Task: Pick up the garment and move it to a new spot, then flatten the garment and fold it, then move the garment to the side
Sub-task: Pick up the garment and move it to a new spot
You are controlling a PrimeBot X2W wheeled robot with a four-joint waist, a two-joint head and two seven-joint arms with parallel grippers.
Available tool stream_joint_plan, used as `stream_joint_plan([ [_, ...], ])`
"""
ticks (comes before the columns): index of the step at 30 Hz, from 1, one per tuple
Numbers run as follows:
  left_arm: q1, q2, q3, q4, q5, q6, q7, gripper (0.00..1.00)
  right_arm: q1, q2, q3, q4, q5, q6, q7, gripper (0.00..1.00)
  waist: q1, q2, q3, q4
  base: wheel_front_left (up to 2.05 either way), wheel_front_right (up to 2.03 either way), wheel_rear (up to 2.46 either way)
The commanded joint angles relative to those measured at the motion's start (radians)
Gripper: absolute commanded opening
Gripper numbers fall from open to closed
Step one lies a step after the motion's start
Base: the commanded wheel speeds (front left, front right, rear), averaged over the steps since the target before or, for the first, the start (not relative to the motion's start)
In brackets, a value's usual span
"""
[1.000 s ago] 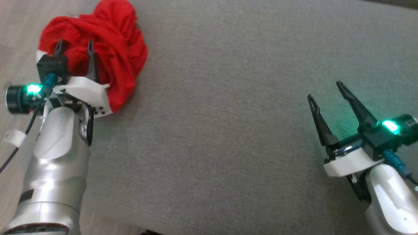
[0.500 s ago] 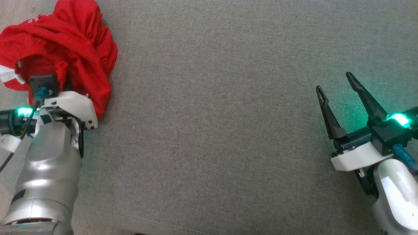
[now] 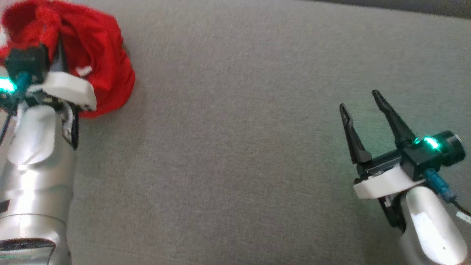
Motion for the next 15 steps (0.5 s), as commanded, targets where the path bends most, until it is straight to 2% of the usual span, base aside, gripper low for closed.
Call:
stream_joint_plan([
  [1,-0.015,0.064,0.017,-0.081,-0.003,-0.009,-0.012,0.00,0.017,0.017,0.015,-0.026,0.009,-0.001,-0.011,1.00,0.0001,0.0000,-0.066,-0.046,0.00,0.00,0.00],
  [8,0.024,0.090,-0.005,-0.289,-0.014,-0.064,-0.006,0.00,0.061,0.086,-0.003,-0.029,0.012,-0.001,-0.011,1.00,0.0001,0.0000,-0.188,-0.178,0.00,0.00,0.00],
  [15,0.070,0.065,-0.054,-0.506,-0.062,-0.108,0.086,0.00,0.099,0.126,-0.004,-0.034,0.011,-0.001,-0.011,1.00,0.0001,0.0000,-0.250,-0.367,0.00,0.00,0.00],
])
